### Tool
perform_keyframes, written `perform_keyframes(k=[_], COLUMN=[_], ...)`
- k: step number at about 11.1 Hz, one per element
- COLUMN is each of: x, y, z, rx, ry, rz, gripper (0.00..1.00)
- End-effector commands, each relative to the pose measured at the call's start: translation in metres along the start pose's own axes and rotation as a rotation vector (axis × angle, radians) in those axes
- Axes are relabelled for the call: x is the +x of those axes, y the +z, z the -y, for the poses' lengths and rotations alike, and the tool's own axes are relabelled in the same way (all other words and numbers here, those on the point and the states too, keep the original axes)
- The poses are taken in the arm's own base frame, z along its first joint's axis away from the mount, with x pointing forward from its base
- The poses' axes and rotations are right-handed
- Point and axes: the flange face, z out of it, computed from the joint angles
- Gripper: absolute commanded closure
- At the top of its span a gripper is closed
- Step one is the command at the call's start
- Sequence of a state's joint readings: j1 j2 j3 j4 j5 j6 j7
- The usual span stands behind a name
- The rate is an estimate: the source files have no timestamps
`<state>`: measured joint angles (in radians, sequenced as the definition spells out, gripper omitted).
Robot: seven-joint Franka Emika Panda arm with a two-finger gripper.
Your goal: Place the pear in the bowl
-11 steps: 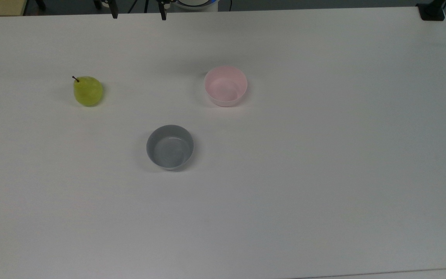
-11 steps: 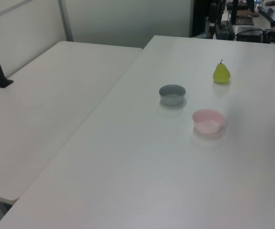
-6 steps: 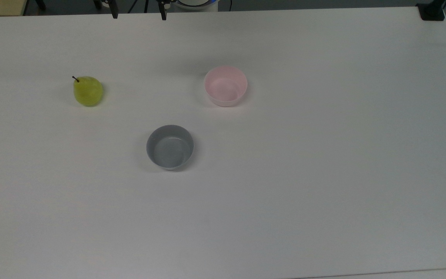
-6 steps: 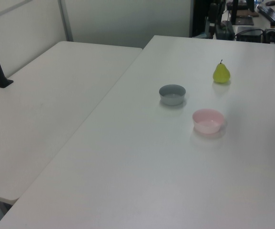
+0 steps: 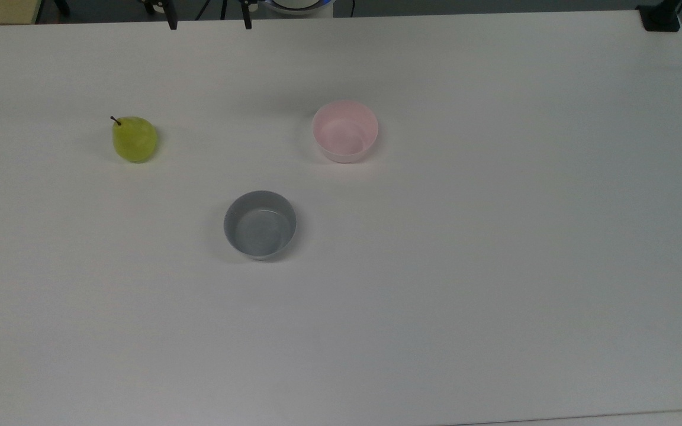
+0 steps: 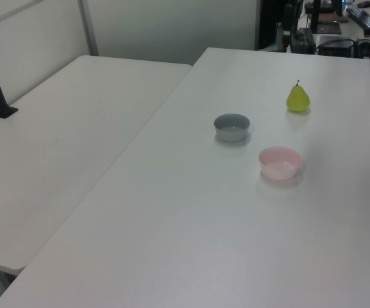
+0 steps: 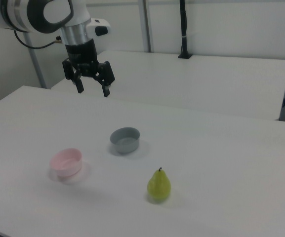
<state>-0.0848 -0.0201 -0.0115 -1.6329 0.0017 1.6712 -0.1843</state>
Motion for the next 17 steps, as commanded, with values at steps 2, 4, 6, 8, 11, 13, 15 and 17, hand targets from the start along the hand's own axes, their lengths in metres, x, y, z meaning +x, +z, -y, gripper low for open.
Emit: perform_keyframes(k=[2, 4, 6, 8, 11, 13, 15, 17], x=[-0.015, -0.018, -0.027, -0.038, -0.053, -0.055, -0.053, -0.047], y=[0.037, 0.069, 0.111, 0.152, 0.194, 0.215, 0.228, 0.239], z=[-0.053, -0.08, -0.108, -0.141, -0.171, -0.179, -0.182, -0.182], rx=[-0.06, -0.076, -0.112, -0.148, -0.155, -0.108, 0.0, 0.004], ry=[-0.303, -0.276, -0.249, -0.206, -0.16, -0.092, 0.023, 0.056], rz=[0.106, 0.16, 0.113, 0.037, 0.025, 0.03, -0.031, -0.048], gripper=[0.0, 0.0, 0.0, 0.0, 0.0, 0.0, 0.0, 0.0])
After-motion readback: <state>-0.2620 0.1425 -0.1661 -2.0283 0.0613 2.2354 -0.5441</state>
